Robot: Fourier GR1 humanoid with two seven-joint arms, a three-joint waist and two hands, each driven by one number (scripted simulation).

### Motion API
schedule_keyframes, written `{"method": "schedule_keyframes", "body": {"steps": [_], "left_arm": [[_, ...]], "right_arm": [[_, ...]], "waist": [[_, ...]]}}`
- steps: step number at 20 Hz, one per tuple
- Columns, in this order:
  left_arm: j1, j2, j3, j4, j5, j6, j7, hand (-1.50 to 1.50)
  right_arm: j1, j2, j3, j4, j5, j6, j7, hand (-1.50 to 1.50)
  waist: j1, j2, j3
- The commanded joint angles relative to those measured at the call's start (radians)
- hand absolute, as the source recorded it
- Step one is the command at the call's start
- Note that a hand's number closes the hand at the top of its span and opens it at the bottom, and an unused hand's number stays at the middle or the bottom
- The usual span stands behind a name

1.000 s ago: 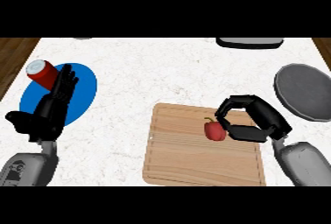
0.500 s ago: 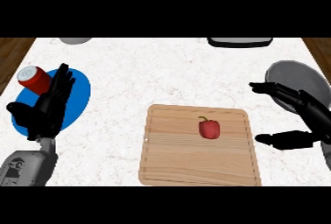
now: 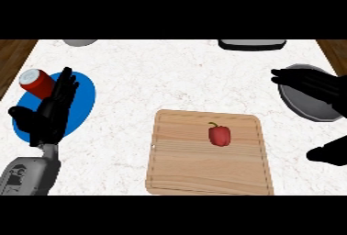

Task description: Pick the bell pepper from the cutting board and place it in the pan

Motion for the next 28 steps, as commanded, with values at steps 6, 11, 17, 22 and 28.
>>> {"method": "schedule_keyframes", "body": {"steps": [6, 11, 17, 22, 28], "left_arm": [[-0.005, -0.034, 0.011, 0.038, -0.020, -0.030, -0.040, 0.00], [-0.059, -0.041, 0.027, 0.104, -0.038, -0.030, -0.051, 0.00], [0.018, -0.043, 0.016, -0.004, -0.048, -0.033, -0.002, 0.00], [0.009, -0.022, 0.062, -0.031, -0.026, -0.069, 0.018, 0.00], [0.028, -0.024, 0.077, -0.076, -0.032, -0.087, 0.061, 0.00]], "right_arm": [[-0.187, 0.161, 0.092, -0.109, 0.126, 0.111, 0.291, -1.50], [-0.223, 0.303, 0.176, -0.123, 0.098, 0.171, 0.407, -1.50], [-0.137, 0.419, 0.297, -0.164, 0.186, 0.182, 0.467, -1.50], [-0.103, 0.402, 0.235, -0.096, 0.263, 0.240, 0.439, -1.50], [-0.086, 0.515, 0.263, -0.061, 0.420, 0.197, 0.482, -1.50]], "waist": [[0.012, 0.004, 0.001], [0.006, 0.005, 0.001], [0.010, 0.003, 0.002], [0.010, 0.003, 0.002], [0.012, 0.003, 0.002]]}}
